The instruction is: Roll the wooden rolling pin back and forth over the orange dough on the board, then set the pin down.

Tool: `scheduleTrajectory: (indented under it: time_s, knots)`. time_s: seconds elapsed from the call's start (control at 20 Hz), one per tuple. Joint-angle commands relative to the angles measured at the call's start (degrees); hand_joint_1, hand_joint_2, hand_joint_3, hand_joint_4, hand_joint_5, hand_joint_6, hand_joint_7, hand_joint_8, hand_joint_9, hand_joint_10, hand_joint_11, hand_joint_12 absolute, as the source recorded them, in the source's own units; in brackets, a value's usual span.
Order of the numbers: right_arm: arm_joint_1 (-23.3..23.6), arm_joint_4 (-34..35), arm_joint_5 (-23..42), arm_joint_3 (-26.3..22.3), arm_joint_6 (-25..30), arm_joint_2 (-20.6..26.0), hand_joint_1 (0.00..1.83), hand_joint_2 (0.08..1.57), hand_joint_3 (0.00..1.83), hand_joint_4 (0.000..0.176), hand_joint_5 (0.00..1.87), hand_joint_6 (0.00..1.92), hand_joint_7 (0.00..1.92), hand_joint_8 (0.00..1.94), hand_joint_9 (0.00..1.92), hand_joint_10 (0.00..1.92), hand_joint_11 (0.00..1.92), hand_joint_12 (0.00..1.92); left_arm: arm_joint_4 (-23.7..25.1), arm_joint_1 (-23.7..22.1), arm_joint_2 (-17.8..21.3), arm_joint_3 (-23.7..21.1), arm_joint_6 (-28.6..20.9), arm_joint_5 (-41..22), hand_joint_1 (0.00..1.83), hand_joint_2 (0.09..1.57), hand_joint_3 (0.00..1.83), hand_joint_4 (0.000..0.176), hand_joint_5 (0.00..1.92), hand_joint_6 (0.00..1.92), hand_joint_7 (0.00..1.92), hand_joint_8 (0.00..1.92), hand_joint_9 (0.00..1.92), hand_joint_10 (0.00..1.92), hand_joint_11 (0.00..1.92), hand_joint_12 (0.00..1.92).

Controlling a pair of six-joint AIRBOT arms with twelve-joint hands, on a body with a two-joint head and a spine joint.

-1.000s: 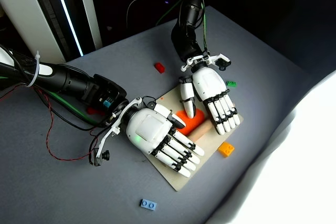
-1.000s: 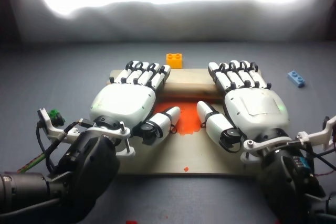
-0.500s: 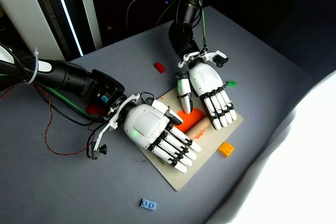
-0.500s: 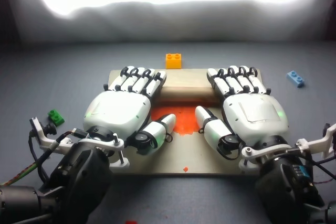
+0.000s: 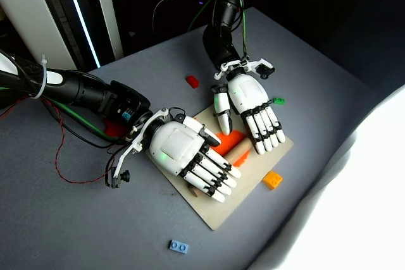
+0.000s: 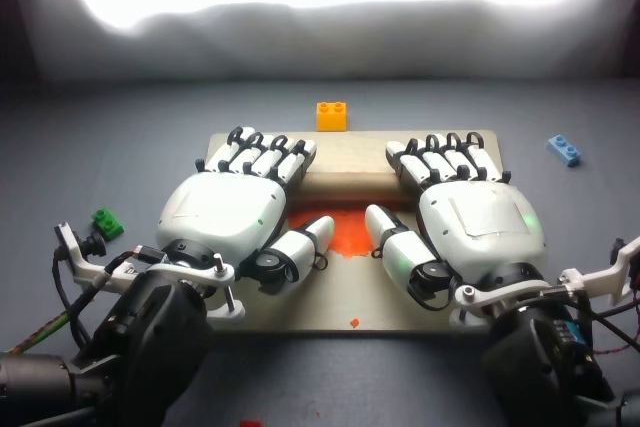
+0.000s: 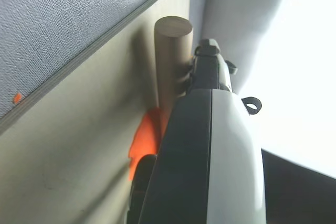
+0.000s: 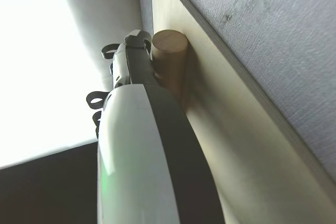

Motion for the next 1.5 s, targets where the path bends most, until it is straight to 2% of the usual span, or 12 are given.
scheduleTrajectory:
  time_s: [0.0,0.1,0.25,0.6,0.9,1.35,1.45]
  knots:
    - [-0.8,-1.4,1.9,-0.3,-0.1,-0.3,0.0,1.54,0.0,0.0,0.35,0.04,0.39,0.02,0.33,0.05,0.0,0.83,2.0,-0.1,0.6,-0.2,0.2,-4.2,0.0,1.52,0.0,0.0,0.21,0.02,0.25,0.02,0.18,0.02,0.0,0.36]
    - [-0.9,-1.4,2.1,-0.6,-0.3,-0.3,0.0,1.54,0.0,0.0,0.38,0.05,0.43,0.02,0.37,0.06,0.0,0.97,2.2,-0.1,0.7,-0.3,0.2,-4.2,0.0,1.52,0.0,0.0,0.24,0.02,0.3,0.02,0.22,0.02,0.0,0.47]
    - [-1.1,-1.4,2.3,-1.1,-0.6,-0.3,0.0,1.54,0.0,0.0,0.42,0.05,0.48,0.02,0.41,0.06,0.0,1.11,2.8,0.0,1.0,-0.8,0.1,-4.2,0.0,1.52,0.0,0.0,0.28,0.03,0.33,0.02,0.24,0.03,0.0,0.51]
    - [-1.6,-1.4,3.0,-2.2,-1.4,-0.3,0.0,1.53,0.0,0.0,0.47,0.06,0.53,0.02,0.46,0.06,0.0,1.17,3.7,1.1,1.5,-2.4,0.0,-4.9,0.0,1.51,0.0,0.0,0.33,0.03,0.39,0.01,0.3,0.03,0.0,0.6]
    - [-2.0,-1.4,3.5,-3.3,-2.1,-0.3,0.0,1.54,0.0,0.0,0.46,0.05,0.54,0.01,0.49,0.07,0.0,1.2,4.3,2.9,1.9,-4.0,-0.3,-8.8,0.0,1.51,0.0,0.0,0.33,0.02,0.39,0.01,0.3,0.02,0.0,0.62]
    - [-2.7,-1.4,3.8,-4.0,-2.7,-0.3,0.0,1.54,0.0,0.0,0.49,0.05,0.58,0.02,0.52,0.08,0.0,1.24,5.2,4.4,2.5,-5.6,-1.6,-11.0,0.0,1.51,0.0,0.0,0.37,0.02,0.44,0.01,0.35,0.02,0.0,0.71]
    - [-3.0,-1.4,3.9,-4.1,-3.1,-0.3,0.0,1.54,0.0,0.0,0.49,0.05,0.59,0.01,0.53,0.09,0.0,1.28,5.9,4.8,2.8,-6.1,-2.2,-11.2,0.0,1.51,0.0,0.0,0.36,0.01,0.42,0.0,0.34,0.01,0.0,0.68]
